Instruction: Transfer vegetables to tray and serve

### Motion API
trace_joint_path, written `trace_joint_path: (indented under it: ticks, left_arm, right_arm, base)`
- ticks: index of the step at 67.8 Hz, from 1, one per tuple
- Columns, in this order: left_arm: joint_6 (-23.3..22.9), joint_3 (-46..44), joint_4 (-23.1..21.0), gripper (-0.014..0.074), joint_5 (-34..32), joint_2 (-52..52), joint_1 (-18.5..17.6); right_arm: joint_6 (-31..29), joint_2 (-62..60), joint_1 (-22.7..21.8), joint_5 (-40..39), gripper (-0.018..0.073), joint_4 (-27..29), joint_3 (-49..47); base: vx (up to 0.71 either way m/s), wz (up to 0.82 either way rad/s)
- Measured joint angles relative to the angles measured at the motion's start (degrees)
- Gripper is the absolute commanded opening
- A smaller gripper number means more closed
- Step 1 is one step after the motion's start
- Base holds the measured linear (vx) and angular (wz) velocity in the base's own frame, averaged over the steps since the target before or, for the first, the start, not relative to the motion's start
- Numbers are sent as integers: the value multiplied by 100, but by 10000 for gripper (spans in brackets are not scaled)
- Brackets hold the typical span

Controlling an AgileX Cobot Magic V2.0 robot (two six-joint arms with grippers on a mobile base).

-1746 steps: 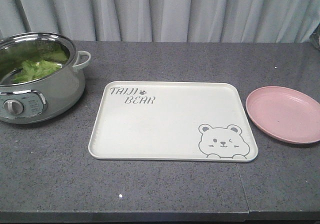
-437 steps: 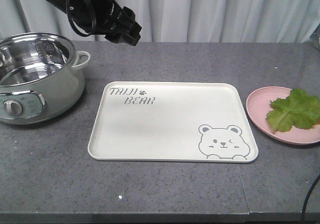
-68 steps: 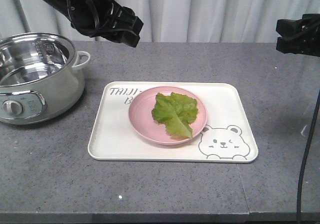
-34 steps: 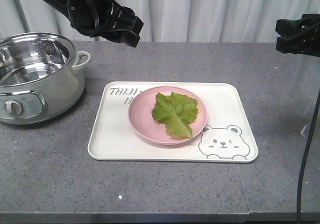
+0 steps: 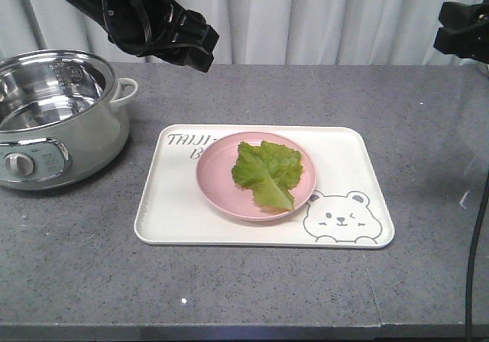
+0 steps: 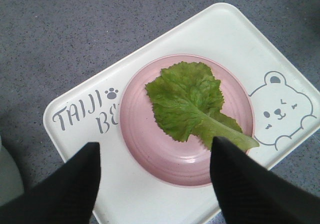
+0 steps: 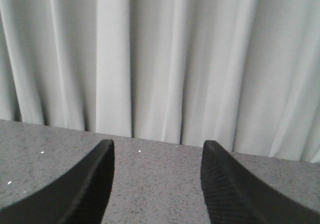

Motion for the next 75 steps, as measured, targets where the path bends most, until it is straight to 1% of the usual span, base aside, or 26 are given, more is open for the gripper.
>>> trace_joint_path:
  ticks: [2, 6, 18, 21, 23, 27, 34, 37, 40, 44, 49, 54, 62, 68, 75]
  left_arm:
    - [0, 0, 0, 447, 0, 0, 0]
    - [0, 0, 0, 447, 0, 0, 0]
    - [0, 0, 0, 447, 0, 0, 0]
    - [0, 0, 0, 447, 0, 0, 0]
    - [0, 0, 0, 447, 0, 0, 0]
    - [0, 0, 0, 447, 0, 0, 0]
    - [0, 0, 0, 447, 0, 0, 0]
    - [0, 0, 0, 447, 0, 0, 0]
    - [0, 0, 0, 447, 0, 0, 0]
    - [0, 0, 0, 447, 0, 0, 0]
    - [0, 0, 0, 447, 0, 0, 0]
    - [0, 0, 0, 447, 0, 0, 0]
    - [0, 0, 0, 447, 0, 0, 0]
    - [0, 0, 0, 447, 0, 0, 0]
    - [0, 0, 0, 447, 0, 0, 0]
  right_arm:
    - [-178, -7, 0, 89, 381, 168, 0]
    - [-361, -36, 0, 208, 381, 280, 0]
    - [-307, -135, 0, 356, 381, 58, 0]
    - [-337, -142, 0, 441, 381, 109, 0]
    - [-425, -148, 6, 552, 381, 269, 0]
    - [-748, -148, 6, 781, 381, 713, 0]
    - [-1778, -148, 54, 1230, 381, 1645, 0]
    - [-2375, -148, 123, 1497, 381, 2185, 0]
    - [-3148, -148, 194, 1734, 381, 2693, 0]
    - [-3973, -148, 264, 2037, 381, 3330, 0]
    - [-4704, -148, 318, 2379, 381, 3989, 0]
    - [-5082, -148, 336, 2764, 380, 4406, 0]
    - [-5469, -148, 338, 3409, 368, 5008, 0]
    - [-5924, -148, 338, 3706, 357, 5615, 0]
    - [-6671, -189, 342, 3811, 340, 6587, 0]
  base:
    - [0, 0]
    - [0, 0]
    - [0, 0]
    - [0, 0]
    - [0, 0]
    - [0, 0]
    - [0, 0]
    - [0, 0]
    - [0, 0]
    - [0, 0]
    - [0, 0]
    - [0, 0]
    - [0, 0]
    - [0, 0]
    - [0, 0]
